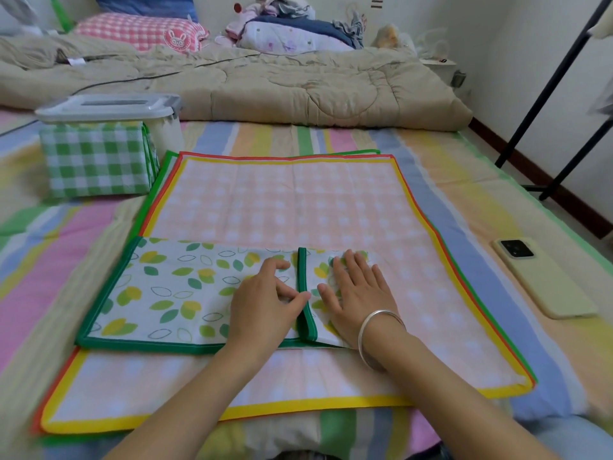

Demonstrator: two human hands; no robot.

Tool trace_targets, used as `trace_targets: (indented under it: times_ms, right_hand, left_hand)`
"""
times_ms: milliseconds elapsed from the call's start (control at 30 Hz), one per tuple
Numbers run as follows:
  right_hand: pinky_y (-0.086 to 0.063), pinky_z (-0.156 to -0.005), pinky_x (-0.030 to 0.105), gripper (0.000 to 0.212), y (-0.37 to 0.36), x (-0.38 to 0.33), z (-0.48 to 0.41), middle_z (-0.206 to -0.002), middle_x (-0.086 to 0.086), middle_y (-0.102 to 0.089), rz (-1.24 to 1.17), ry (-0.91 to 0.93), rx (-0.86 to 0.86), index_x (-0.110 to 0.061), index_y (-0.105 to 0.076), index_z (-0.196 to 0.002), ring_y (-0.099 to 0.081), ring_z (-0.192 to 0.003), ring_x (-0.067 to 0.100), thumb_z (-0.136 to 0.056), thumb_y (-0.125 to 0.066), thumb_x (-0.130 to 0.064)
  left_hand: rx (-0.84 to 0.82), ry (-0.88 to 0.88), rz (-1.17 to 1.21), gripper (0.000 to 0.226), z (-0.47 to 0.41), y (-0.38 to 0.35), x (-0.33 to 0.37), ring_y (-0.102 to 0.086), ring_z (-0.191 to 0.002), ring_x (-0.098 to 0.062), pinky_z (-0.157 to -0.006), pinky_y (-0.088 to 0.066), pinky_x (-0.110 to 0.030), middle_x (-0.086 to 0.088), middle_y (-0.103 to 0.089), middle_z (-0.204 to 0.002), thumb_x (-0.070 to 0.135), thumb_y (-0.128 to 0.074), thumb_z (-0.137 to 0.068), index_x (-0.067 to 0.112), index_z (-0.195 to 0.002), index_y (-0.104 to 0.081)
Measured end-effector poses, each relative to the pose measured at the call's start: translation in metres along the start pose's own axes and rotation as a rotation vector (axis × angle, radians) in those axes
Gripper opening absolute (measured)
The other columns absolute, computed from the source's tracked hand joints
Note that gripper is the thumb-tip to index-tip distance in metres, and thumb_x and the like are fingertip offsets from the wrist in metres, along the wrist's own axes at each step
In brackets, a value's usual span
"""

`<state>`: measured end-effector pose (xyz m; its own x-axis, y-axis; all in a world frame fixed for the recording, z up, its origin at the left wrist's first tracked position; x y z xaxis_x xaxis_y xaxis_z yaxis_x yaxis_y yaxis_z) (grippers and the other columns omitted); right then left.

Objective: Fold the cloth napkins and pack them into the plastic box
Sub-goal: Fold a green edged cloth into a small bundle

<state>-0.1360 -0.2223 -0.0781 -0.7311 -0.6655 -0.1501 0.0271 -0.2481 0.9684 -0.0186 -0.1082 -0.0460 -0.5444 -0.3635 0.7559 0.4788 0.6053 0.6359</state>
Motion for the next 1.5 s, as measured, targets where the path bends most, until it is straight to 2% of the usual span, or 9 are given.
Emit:
trace_targets:
  times_ms: [333,467,533,600,700,833,1100,1333,1500]
  right_hand:
    - [0.011,-0.12,0.039,0.071,-0.006,-0.003,-0.001,-0.162,0.001,0.018,0.043,-0.024,0.044,-0.021,0.006,-0.156,0.021,-0.147,0.015,-0.097,-0.007,-0.059]
    - [0.011,-0.12,0.04,0.1,-0.007,-0.005,-0.001,-0.162,0.001,0.018,0.043,-0.016,0.075,-0.021,0.008,-0.156,0.021,-0.147,0.016,-0.066,0.022,-0.063]
    - [0.011,-0.12,0.04,0.104,-0.008,-0.006,0.0,-0.162,0.002,0.017,0.044,-0.009,0.093,-0.02,0.008,-0.156,0.02,-0.148,0.017,-0.062,0.025,-0.06]
    - [0.011,-0.12,0.04,0.102,-0.008,-0.005,0.002,-0.162,0.003,0.017,0.043,-0.003,0.111,-0.019,0.009,-0.155,0.02,-0.148,0.017,-0.063,0.025,-0.058]
    - [0.013,-0.12,0.04,0.096,-0.012,-0.004,-0.001,-0.161,0.002,0.022,0.053,-0.002,0.11,-0.02,0.014,-0.154,0.024,-0.146,0.017,-0.064,0.026,-0.053]
    - [0.014,-0.12,0.039,0.093,-0.012,-0.003,-0.001,-0.161,0.001,0.022,0.046,-0.003,0.128,-0.022,0.013,-0.154,0.024,-0.146,0.016,-0.066,0.024,-0.048]
    - [0.016,-0.119,0.039,0.091,-0.016,-0.001,-0.002,-0.16,0.0,0.023,0.015,-0.01,0.08,-0.023,0.011,-0.155,0.028,-0.145,0.022,-0.069,0.022,-0.052]
    - [0.008,-0.12,0.035,0.055,0.004,0.01,-0.008,-0.163,-0.001,0.009,-0.23,0.004,-0.054,-0.024,-0.002,-0.156,0.014,-0.149,0.019,-0.105,-0.019,-0.038]
    - [-0.002,-0.118,0.025,0.055,0.044,0.011,-0.005,-0.162,0.002,-0.014,-0.392,0.137,0.153,-0.016,-0.014,-0.155,-0.004,-0.15,0.015,-0.103,-0.034,-0.018]
  left_hand:
    - [-0.023,0.011,0.005,0.037,0.004,-0.001,-0.003,-0.068,-0.08,-0.001,-0.083,-0.054,-0.035,0.017,-0.072,-0.072,0.042,-0.079,-0.08,0.027,-0.109,-0.061]
    - [-0.119,-0.153,-0.372,0.048,0.0,-0.004,0.02,-0.06,-0.107,-0.011,-0.082,-0.05,-0.032,0.013,-0.068,-0.108,0.057,-0.056,-0.092,0.028,-0.13,-0.05]
    - [-0.164,-0.267,-0.562,0.061,-0.003,-0.012,0.028,-0.04,-0.132,-0.017,-0.094,-0.047,-0.035,0.003,-0.043,-0.148,0.059,-0.041,-0.097,0.023,-0.146,-0.036]
    - [-0.256,-0.424,-0.623,0.073,-0.002,-0.023,0.034,-0.007,-0.151,-0.02,-0.116,-0.031,-0.04,-0.001,-0.005,-0.167,0.061,-0.024,-0.097,0.018,-0.156,-0.021]
    - [-0.537,-0.651,-0.729,0.092,0.007,-0.045,0.025,0.031,-0.147,-0.01,-0.123,0.008,-0.043,-0.001,0.02,-0.165,0.076,-0.005,-0.088,0.018,-0.159,0.007]
    - [-0.73,-0.556,-0.649,0.109,0.001,-0.043,0.003,0.044,-0.131,0.01,-0.119,0.021,-0.03,0.015,0.039,-0.153,0.086,-0.023,-0.08,0.022,-0.15,0.031]
    - [-0.702,-0.557,-0.811,0.121,-0.015,-0.047,-0.014,0.036,-0.142,-0.001,-0.12,0.02,-0.044,0.012,0.034,-0.159,0.098,-0.024,-0.069,0.026,-0.157,0.018]
    - [-0.699,-0.508,-0.736,0.121,-0.015,-0.05,-0.012,0.033,-0.143,0.0,-0.121,0.017,-0.047,0.013,0.03,-0.16,0.098,-0.026,-0.068,0.028,-0.157,0.016]
    - [-0.629,-0.514,-0.659,0.121,-0.015,-0.072,0.01,0.023,-0.148,-0.004,-0.122,0.012,-0.049,0.008,0.019,-0.164,0.097,-0.028,-0.07,0.024,-0.159,0.009]
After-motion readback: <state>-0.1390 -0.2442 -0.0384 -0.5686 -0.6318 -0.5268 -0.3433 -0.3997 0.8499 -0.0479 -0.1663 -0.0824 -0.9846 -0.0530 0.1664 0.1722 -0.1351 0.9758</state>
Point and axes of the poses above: each hand's wrist, its own z-axis away from the middle knuckle, its own y-axis out of the back of the hand, x = y × z, the point moved 7 cm from there along -z, towards the middle knuckle
